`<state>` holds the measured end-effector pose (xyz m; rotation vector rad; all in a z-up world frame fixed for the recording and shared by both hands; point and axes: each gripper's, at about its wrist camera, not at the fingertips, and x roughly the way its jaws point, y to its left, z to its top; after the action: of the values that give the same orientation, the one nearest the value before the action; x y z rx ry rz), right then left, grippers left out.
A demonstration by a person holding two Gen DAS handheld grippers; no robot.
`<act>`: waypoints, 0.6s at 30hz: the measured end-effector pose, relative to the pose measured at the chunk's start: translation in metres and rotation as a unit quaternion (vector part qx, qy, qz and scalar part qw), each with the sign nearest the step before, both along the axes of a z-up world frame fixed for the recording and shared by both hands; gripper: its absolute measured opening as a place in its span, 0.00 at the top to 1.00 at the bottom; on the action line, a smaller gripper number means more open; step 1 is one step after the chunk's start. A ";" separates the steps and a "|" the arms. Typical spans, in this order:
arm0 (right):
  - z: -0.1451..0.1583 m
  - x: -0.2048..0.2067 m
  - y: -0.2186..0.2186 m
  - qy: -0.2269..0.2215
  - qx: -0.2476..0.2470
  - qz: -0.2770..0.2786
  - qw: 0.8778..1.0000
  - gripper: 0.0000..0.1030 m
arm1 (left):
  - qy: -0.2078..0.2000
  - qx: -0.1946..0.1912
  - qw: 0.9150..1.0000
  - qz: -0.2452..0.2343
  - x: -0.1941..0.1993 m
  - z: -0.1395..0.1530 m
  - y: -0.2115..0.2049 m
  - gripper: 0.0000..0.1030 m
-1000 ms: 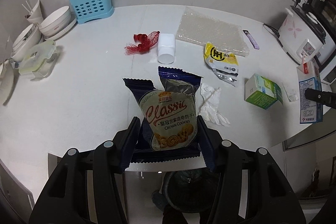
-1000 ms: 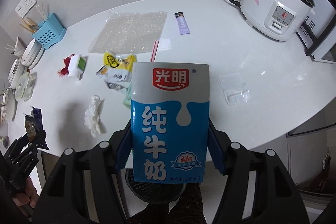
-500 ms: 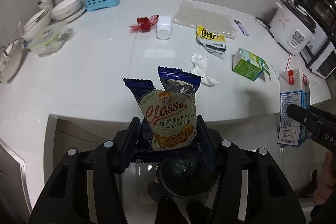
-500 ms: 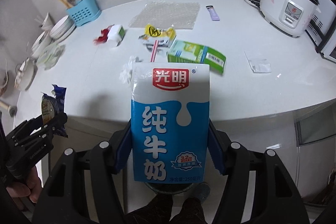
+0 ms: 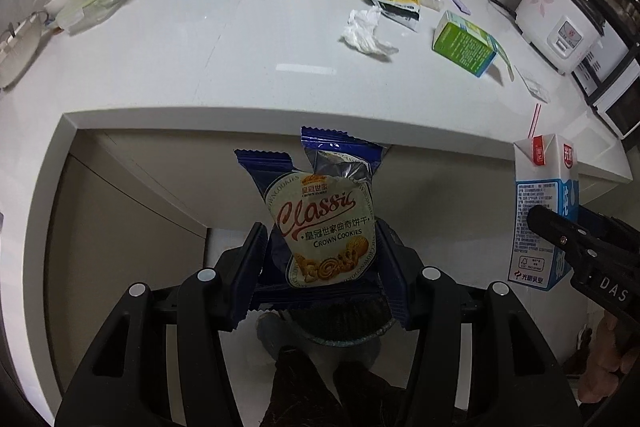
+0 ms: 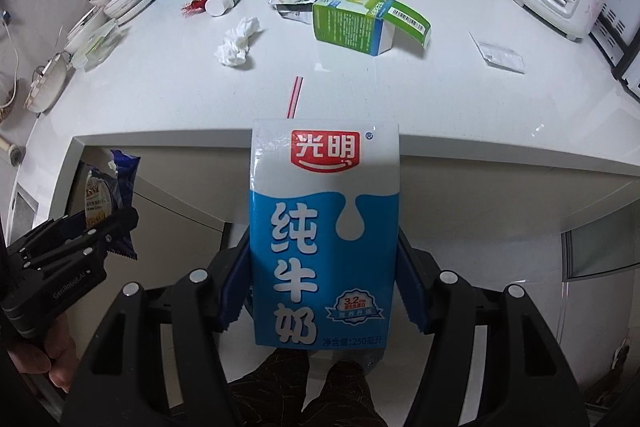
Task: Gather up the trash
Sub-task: 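Lift both held items and carry them over the green wastebasket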
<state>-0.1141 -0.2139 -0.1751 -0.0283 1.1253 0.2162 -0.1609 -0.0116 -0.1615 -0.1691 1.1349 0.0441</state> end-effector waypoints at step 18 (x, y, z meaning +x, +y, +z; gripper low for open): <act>-0.055 -0.027 -0.013 0.042 -0.014 -0.011 0.999 0.42 | 0.041 -0.023 0.999 -0.024 -0.012 -0.072 -0.039 0.48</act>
<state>-0.1408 -0.2270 -0.2300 -0.0315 1.2128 0.1825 -0.1733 -0.0508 -0.2332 -0.1815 1.2215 -0.0178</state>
